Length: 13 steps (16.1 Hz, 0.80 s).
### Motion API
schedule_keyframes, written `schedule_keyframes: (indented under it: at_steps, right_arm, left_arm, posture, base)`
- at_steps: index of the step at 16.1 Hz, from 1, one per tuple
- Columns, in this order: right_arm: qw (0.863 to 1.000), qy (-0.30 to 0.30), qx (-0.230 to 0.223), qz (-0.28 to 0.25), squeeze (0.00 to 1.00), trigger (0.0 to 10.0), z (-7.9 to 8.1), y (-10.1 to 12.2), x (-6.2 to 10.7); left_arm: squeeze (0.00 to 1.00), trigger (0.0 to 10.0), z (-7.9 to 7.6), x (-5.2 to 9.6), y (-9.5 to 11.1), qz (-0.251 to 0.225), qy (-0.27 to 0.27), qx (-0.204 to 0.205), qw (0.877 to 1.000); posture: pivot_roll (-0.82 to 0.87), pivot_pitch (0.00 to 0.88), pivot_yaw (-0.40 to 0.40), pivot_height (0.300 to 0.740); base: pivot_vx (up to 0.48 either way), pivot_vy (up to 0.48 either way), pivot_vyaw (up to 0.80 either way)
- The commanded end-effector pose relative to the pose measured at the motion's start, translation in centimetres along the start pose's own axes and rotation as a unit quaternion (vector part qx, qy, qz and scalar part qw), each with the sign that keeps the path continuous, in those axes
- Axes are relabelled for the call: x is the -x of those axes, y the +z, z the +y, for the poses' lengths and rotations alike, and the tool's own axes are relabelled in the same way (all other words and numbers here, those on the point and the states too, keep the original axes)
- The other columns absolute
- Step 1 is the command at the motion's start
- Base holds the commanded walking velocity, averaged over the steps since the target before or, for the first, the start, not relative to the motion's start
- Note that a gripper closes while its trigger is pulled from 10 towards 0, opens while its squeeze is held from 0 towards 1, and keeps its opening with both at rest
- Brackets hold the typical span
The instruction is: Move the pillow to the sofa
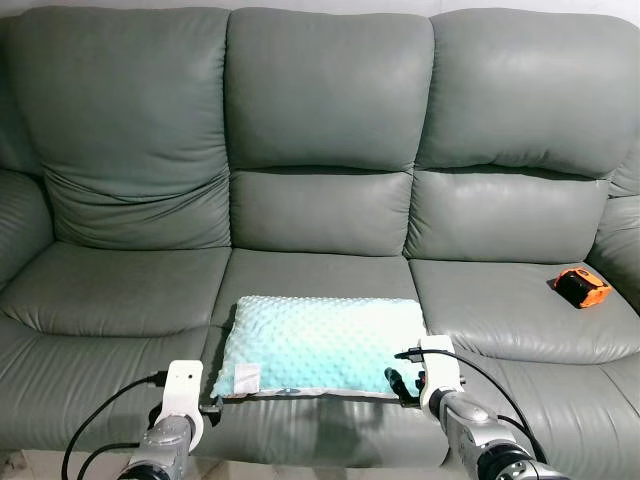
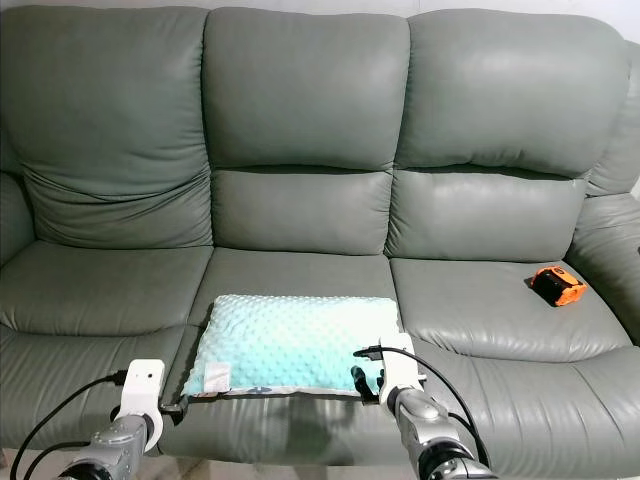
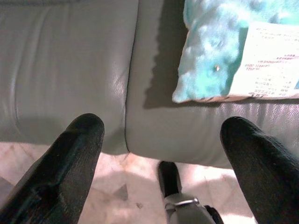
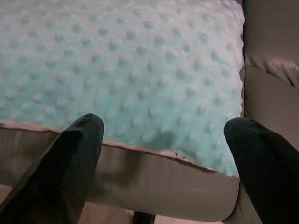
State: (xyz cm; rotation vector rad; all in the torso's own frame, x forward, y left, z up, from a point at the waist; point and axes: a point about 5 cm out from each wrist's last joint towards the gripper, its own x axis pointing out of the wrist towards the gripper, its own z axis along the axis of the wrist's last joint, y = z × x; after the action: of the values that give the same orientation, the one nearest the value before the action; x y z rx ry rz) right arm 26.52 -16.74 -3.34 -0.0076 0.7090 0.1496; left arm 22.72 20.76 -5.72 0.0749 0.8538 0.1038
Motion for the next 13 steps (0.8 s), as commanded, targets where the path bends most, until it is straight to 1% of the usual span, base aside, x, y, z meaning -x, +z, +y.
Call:
schedule_keyframes:
  at_steps: [1, 2, 4, 6, 13]
  right_arm:
    - [1.000, -0.003, -0.007, 0.003, 0.00, 10.0, -0.03, 0.25, -0.09]
    - [1.000, -0.001, -0.009, 0.004, 0.00, 10.0, 0.00, 0.30, -0.11]
    - [1.000, 0.003, 0.007, 0.007, 0.00, 10.0, 0.04, 0.34, -0.13]
    - [1.000, 0.006, 0.023, 0.012, 0.00, 10.0, 0.14, 0.20, -0.12]
    - [0.999, 0.009, 0.022, 0.024, 0.00, 10.0, 0.26, -0.58, 0.00]
  left_arm:
    - [0.00, 10.0, 0.32, 0.04, -0.33, 0.010, 0.006, 0.004, 1.000]
    - [0.00, 10.0, 0.36, 0.02, -0.21, 0.008, 0.005, 0.003, 1.000]
    - [0.00, 10.0, 0.35, 0.00, -0.08, 0.008, 0.001, -0.006, 1.000]
    - [0.00, 10.0, 0.30, -0.01, -0.07, 0.009, -0.003, -0.005, 1.000]
    - [0.00, 10.0, 0.02, -0.02, -0.09, 0.010, -0.007, -0.007, 1.000]
  posture:
    - [-0.18, 0.000, -0.020, 0.740]
    - [-0.18, 0.000, -0.020, 0.740]
    - [-0.18, 0.000, -0.021, 0.740]
    - [-0.18, 0.000, -0.022, 0.740]
    - [-0.18, 0.000, -0.021, 0.740]
  base:
    - [0.000, 0.000, 0.00]
    - [0.000, 0.000, 0.00]
    - [0.000, 0.000, 0.00]
    - [0.000, 0.000, 0.71]
    - [0.000, 0.000, 0.80]
